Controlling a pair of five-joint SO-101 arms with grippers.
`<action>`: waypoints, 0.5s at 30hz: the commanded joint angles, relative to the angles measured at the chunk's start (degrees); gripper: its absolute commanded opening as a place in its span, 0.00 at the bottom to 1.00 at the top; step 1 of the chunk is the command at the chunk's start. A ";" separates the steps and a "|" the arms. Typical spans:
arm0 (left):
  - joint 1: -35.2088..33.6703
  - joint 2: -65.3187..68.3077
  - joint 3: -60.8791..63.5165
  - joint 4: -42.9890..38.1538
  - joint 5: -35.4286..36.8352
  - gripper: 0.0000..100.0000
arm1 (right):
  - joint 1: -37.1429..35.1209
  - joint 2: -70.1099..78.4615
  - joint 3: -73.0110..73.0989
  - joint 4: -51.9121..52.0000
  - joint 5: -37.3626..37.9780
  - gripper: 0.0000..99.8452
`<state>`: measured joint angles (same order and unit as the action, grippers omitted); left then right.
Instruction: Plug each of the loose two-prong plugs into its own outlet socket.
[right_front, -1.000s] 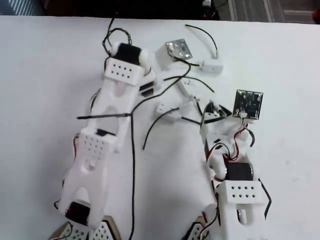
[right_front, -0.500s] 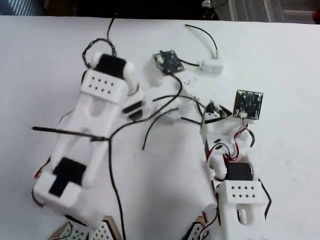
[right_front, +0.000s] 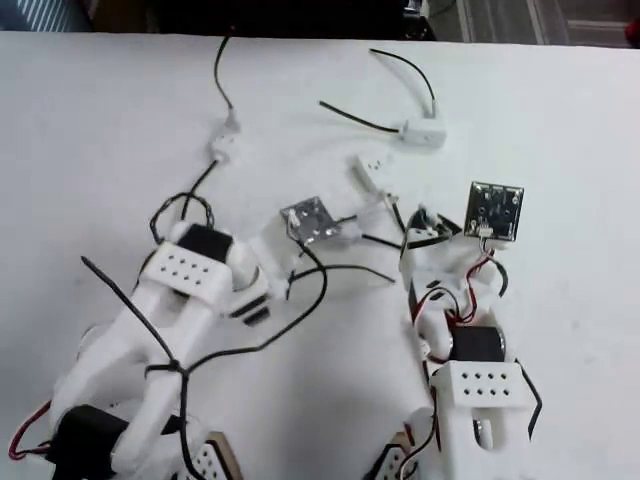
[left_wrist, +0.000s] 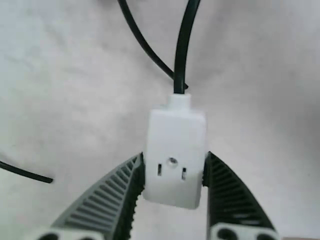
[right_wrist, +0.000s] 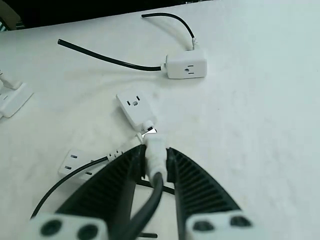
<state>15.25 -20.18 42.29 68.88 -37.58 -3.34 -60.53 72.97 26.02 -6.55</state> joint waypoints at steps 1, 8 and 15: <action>0.66 -2.77 0.44 -1.05 4.48 0.25 | 0.31 -1.01 -0.53 -1.27 -0.62 0.02; 0.75 -2.77 0.09 -0.18 4.13 0.25 | 0.13 -1.01 -0.53 -1.27 -0.62 0.02; 5.67 -2.77 5.63 -0.35 4.84 0.25 | 0.13 -1.01 -0.53 -1.27 -0.62 0.02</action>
<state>17.10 -20.79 45.45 68.53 -33.54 -3.34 -60.53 72.97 26.02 -6.55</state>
